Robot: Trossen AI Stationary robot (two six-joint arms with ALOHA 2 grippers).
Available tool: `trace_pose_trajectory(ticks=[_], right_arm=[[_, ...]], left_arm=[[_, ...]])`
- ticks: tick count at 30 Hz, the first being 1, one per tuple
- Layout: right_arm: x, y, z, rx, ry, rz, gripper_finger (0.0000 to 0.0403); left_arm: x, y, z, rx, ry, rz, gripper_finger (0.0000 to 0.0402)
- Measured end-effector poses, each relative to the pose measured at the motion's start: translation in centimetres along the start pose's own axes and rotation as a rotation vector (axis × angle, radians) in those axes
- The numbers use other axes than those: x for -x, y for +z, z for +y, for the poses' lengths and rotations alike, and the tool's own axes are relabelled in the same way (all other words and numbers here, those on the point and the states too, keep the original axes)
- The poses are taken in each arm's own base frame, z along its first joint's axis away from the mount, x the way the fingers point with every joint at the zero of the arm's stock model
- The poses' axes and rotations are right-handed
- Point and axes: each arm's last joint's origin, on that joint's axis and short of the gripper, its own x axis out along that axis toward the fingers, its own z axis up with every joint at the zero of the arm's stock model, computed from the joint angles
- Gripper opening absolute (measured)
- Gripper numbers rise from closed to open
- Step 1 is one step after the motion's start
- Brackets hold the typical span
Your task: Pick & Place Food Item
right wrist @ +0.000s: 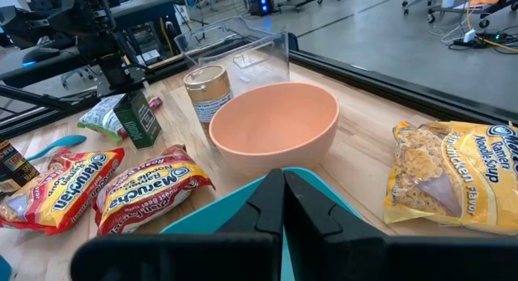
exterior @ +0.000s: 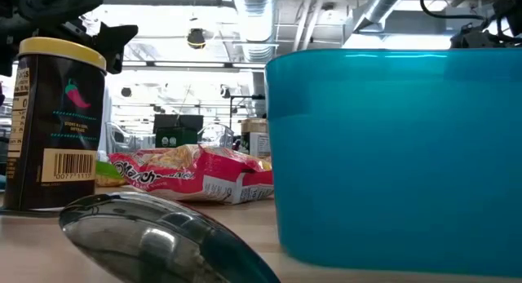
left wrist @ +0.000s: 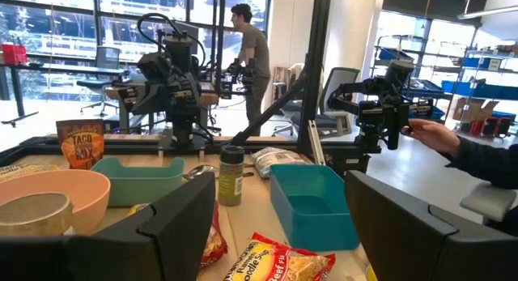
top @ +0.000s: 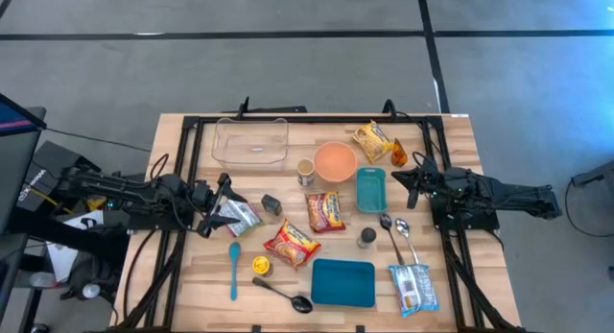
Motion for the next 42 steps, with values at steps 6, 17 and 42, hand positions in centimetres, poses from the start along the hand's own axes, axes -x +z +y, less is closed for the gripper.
trace_pose_trajectory(ticks=[6, 17, 42], right_arm=[[0.00, 0.00, 0.00, 0.000, 0.000, 0.000, 0.0000], [0.00, 0.00, 0.00, 0.000, 0.000, 0.000, 0.0000], [0.00, 0.32, 0.09, 0.001, 0.007, -0.033, 0.0000]], left_arm=[[0.00, 0.00, 0.00, 0.000, 0.000, 0.000, 0.0271], [0.00, 0.00, 0.00, 0.000, 0.000, 0.000, 0.0271], [0.00, 0.00, 0.00, 0.000, 0.000, 0.000, 0.0271]])
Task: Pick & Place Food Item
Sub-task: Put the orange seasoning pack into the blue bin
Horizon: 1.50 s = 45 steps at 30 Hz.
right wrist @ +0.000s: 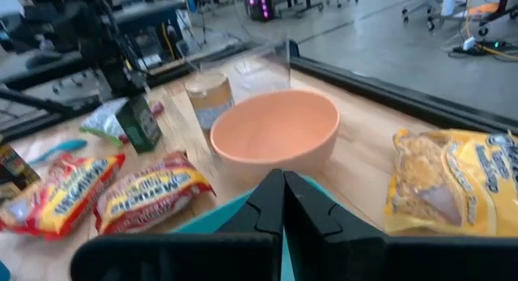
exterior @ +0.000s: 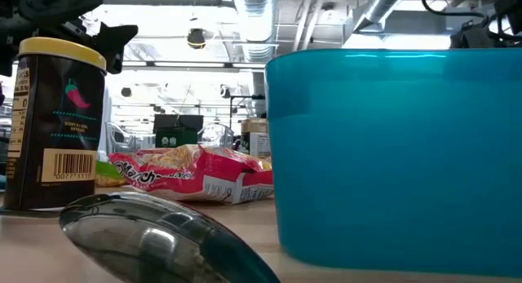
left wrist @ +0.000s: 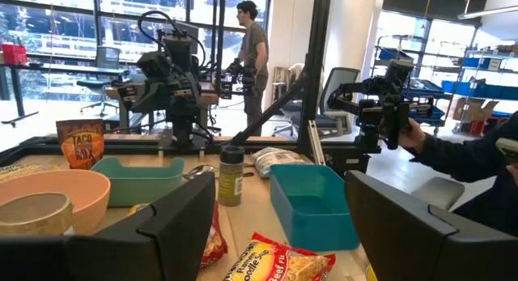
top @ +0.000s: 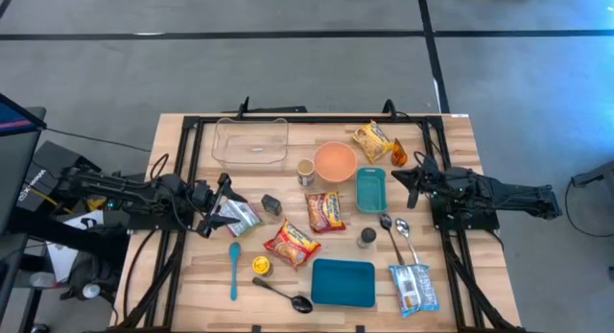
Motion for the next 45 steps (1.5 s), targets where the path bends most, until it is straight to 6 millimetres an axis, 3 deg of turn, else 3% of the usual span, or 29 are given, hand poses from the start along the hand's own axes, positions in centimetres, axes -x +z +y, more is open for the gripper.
trace_pose_trajectory(ticks=[25, 45], right_arm=[[0.4, 2.6, 0.7, -0.196, 0.100, -0.250, 0.0000], [2.8, 6.7, 0.9, -0.146, 0.123, -0.379, 0.0000]], left_arm=[[0.0, 0.0, 0.0, 0.000, 0.000, 0.000, 0.0271], [0.0, 0.0, 0.0, 0.000, 0.000, 0.000, 0.0271]])
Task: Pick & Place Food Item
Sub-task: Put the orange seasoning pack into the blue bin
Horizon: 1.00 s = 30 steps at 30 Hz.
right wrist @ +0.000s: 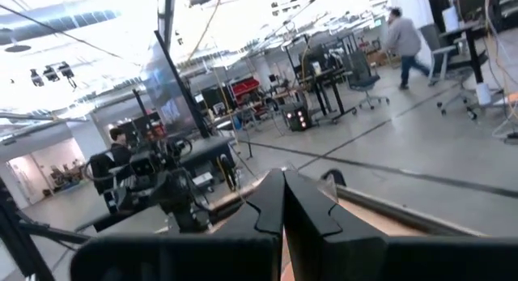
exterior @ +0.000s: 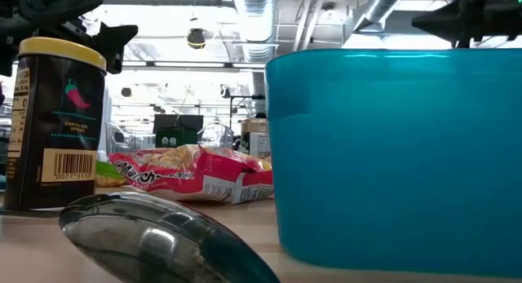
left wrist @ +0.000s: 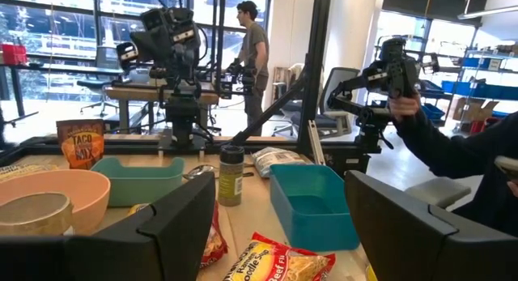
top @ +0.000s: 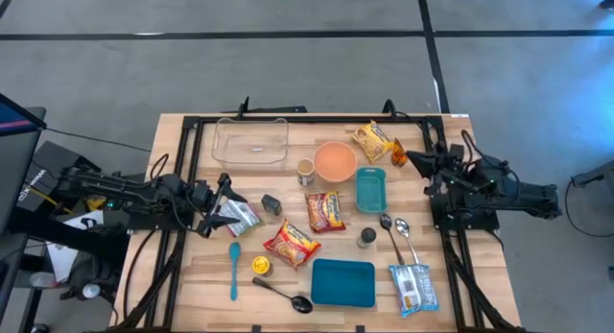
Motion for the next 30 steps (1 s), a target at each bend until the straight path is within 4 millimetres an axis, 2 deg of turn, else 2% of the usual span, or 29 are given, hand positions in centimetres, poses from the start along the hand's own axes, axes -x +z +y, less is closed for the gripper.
trace_pose_trajectory(ticks=[12, 21, 30], right_arm=[[0.9, 3.2, 0.6, 0.041, 0.007, -0.081, 0.0000], [1.7, 6.4, 0.8, 0.105, -0.128, -0.106, 0.0000], [0.6, 8.5, 1.6, 0.151, -0.229, -0.033, 0.0000]], left_arm=[[0.0, 0.0, 0.0, 0.000, 0.000, 0.000, 0.0271], [0.0, 0.0, 0.0, 0.000, 0.000, 0.000, 0.0271], [0.0, 0.0, 0.0, 0.000, -0.001, 0.000, 0.0271]])
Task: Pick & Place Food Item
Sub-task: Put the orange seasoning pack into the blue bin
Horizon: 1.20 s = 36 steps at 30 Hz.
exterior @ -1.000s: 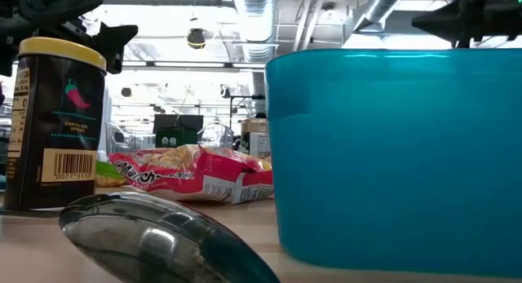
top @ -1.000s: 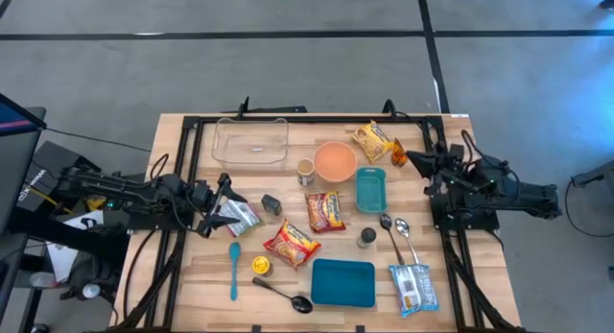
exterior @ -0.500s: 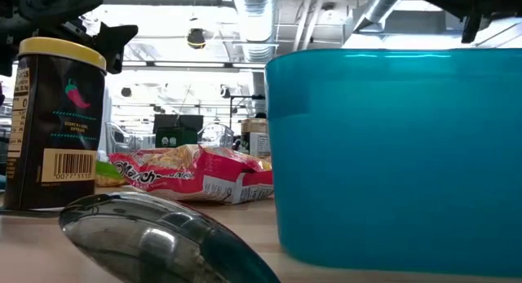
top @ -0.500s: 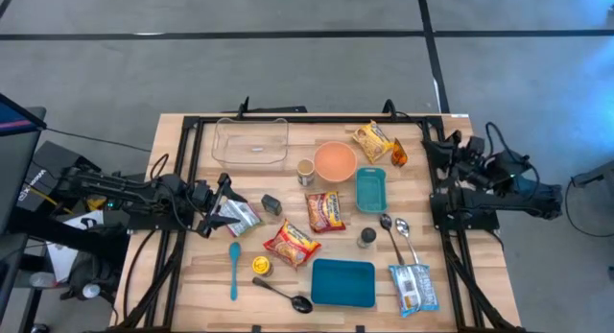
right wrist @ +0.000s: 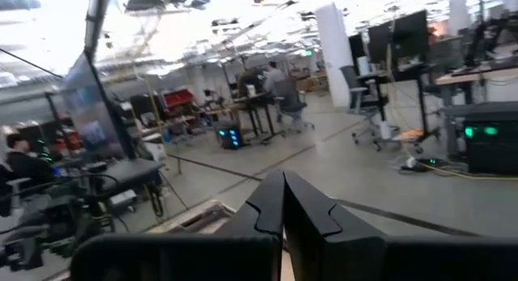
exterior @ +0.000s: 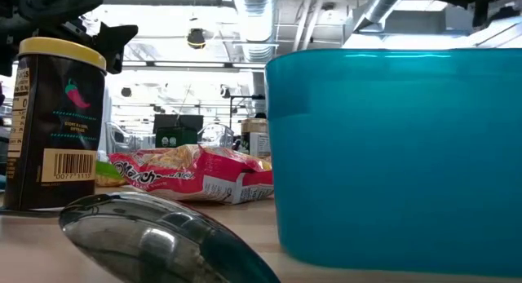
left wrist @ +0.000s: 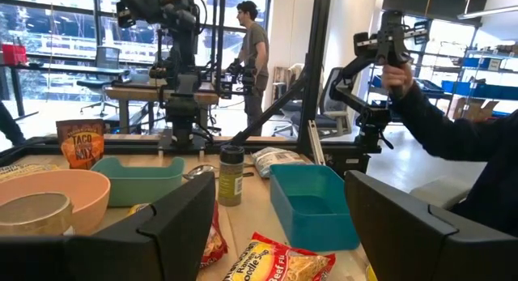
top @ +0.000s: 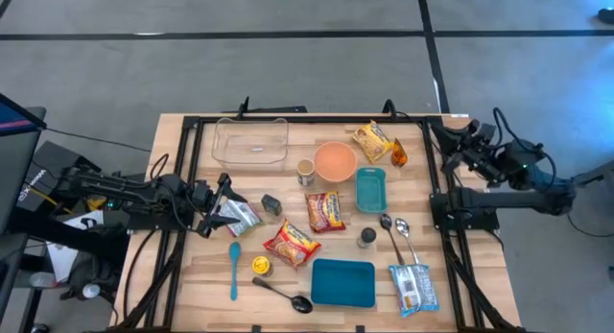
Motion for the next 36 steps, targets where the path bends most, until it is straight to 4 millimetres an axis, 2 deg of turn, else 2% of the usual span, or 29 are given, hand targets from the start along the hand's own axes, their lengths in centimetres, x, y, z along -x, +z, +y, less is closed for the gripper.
trace_pose_trajectory(ticks=[12, 19, 30, 36], right_arm=[[-2.9, 1.6, 2.3, 0.068, -0.050, 0.190, 0.0000], [-4.0, 1.5, 3.0, 0.074, -0.105, 0.360, 0.0000], [-5.7, 0.3, 2.4, 0.091, -0.294, 0.526, 0.0000], [-7.6, -0.9, 1.9, 0.045, -0.257, 0.676, 0.0000]], left_arm=[[0.0, 0.0, 0.0, 0.000, 0.000, 0.000, 0.0271], [0.0, 0.0, 0.0, 0.000, 0.000, 0.000, 0.0271], [0.0, 0.0, 0.0, 0.000, 0.000, 0.000, 0.0271], [0.0, 0.0, 0.0, 0.000, 0.000, 0.000, 0.0271]])
